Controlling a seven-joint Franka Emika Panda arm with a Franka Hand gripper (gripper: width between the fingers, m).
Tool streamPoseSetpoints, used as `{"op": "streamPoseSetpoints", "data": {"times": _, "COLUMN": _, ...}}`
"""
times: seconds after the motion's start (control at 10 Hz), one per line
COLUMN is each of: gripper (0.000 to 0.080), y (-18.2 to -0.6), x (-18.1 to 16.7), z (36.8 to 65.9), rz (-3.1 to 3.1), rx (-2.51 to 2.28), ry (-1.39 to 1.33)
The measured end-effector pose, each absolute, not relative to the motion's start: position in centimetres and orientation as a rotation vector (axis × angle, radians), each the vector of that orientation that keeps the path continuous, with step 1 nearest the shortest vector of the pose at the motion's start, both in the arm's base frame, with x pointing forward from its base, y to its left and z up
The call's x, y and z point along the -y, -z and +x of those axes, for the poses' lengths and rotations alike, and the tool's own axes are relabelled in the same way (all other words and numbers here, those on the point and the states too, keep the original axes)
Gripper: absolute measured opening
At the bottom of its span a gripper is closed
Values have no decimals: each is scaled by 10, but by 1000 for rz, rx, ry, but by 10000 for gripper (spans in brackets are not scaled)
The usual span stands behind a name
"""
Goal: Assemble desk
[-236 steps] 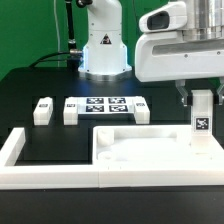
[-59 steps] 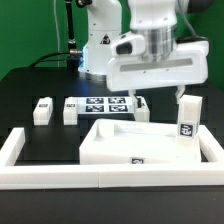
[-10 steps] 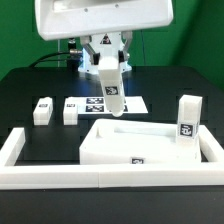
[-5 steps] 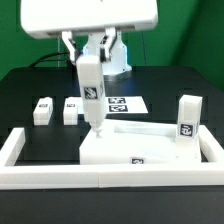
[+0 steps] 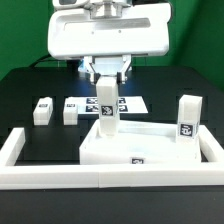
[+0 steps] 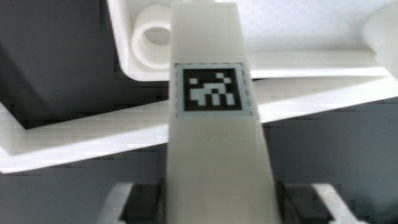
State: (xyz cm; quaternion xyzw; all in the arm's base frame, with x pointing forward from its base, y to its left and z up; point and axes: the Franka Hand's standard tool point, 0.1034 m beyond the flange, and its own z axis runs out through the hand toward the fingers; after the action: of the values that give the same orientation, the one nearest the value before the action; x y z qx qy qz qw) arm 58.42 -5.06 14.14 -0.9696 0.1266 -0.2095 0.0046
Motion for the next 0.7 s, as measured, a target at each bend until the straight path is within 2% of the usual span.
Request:
{"op": "streamPoseSetpoints", "data": {"times": 0.2, "gripper": 290, "y": -151, "x": 56, "z": 588, "rz": -3028, "rx": -416, "ry": 664}}
{"op": "streamPoseSetpoints", "data": {"times": 0.3, "gripper": 290, "y": -164, "x": 56, "z": 594, "rz": -3013, "rx": -422, "ry": 682}}
{"op": "streamPoseSetpoints", "data": {"times": 0.4, "gripper": 290, "y": -170, "x": 58, "z": 597, "rz": -3008, "rx": -426, "ry": 718}}
{"op": "streamPoseSetpoints", "data": {"times": 0.7, "gripper": 290, "y": -165, "x": 58, "z": 595, "rz": -3014, "rx": -426, "ry": 703}}
